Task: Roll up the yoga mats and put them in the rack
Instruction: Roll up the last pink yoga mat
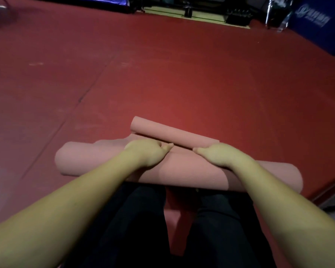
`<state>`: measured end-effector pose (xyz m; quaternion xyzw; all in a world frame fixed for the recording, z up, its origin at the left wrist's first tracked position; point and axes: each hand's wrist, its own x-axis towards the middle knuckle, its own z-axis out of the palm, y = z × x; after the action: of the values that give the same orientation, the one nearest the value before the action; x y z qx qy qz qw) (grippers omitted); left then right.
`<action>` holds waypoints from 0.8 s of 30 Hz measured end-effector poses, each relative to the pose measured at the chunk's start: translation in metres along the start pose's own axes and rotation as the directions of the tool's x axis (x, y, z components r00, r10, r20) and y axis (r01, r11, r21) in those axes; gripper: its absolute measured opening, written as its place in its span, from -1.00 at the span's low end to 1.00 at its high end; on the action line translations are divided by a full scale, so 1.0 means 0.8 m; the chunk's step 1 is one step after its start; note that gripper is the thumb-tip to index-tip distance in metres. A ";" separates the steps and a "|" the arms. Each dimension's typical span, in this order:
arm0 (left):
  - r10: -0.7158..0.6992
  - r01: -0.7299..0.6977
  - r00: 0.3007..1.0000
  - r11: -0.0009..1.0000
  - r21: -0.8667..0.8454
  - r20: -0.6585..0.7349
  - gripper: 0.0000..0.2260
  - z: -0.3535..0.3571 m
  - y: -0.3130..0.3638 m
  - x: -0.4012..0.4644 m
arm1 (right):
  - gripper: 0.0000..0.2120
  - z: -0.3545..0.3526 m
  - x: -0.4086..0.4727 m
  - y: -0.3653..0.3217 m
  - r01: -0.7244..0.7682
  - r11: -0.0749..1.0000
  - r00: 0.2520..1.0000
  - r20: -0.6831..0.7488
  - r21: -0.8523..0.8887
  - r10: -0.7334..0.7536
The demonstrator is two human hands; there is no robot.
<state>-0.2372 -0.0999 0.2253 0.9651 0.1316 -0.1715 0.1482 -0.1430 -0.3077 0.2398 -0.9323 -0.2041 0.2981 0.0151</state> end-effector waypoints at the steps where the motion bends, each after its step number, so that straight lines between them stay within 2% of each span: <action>1: -0.008 0.009 1.000 1.000 0.019 -0.011 -0.33 0.001 -0.003 0.007 | -0.53 0.004 0.004 0.002 0.042 0.999 0.990 -0.134 -0.023 -0.045; 3: -0.027 0.027 1.000 0.998 0.052 -0.002 -0.23 0.002 -0.013 0.021 | -0.67 0.010 0.005 0.002 0.098 0.994 0.930 -0.350 -0.048 -0.108; 5: -0.039 0.036 0.998 0.998 0.042 0.058 -0.24 0.001 -0.018 0.031 | -0.67 0.017 -0.002 0.001 0.137 0.988 0.877 -0.456 -0.068 -0.153; 8: -0.033 0.029 0.990 0.999 0.032 0.137 -0.34 -0.011 -0.010 0.042 | -0.64 0.036 -0.020 -0.001 0.120 0.986 0.830 -0.533 -0.113 -0.162; 12: -0.047 0.064 0.962 0.996 -0.056 0.271 -0.43 -0.021 -0.005 0.065 | -0.45 0.077 -0.033 -0.002 0.077 0.978 0.788 -0.589 -0.192 -0.178; 15: -0.028 0.047 0.959 0.997 -0.061 0.282 -0.47 -0.020 -0.001 0.075 | -0.45 0.079 -0.028 -0.003 0.031 0.987 0.782 -0.611 -0.160 -0.124; 18: -0.026 0.023 0.991 0.999 0.026 0.133 -0.50 -0.016 0.003 0.076 | -0.45 0.070 -0.015 -0.003 -0.024 0.991 0.789 -0.612 -0.131 -0.062; 20: 0.007 -0.001 0.994 0.998 0.056 -0.106 -0.55 -0.011 -0.004 0.071 | -0.42 0.065 -0.010 -0.005 -0.034 0.990 0.801 -0.597 -0.135 -0.054; 22: 0.060 -0.030 0.935 0.996 0.089 -0.348 -0.61 -0.004 -0.010 0.063 | -0.42 0.063 -0.008 -0.006 -0.023 0.991 0.795 -0.604 -0.133 -0.062; 24: 0.075 -0.046 0.886 0.996 0.075 -0.457 -0.63 0.004 -0.012 0.050 | -0.47 0.059 -0.004 -0.005 -0.020 0.990 0.791 -0.607 -0.136 -0.067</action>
<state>-0.2050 -0.0842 0.2056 0.9860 0.1273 0.0622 0.0880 -0.1738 -0.3094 0.2033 -0.9748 -0.2197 -0.0335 0.0204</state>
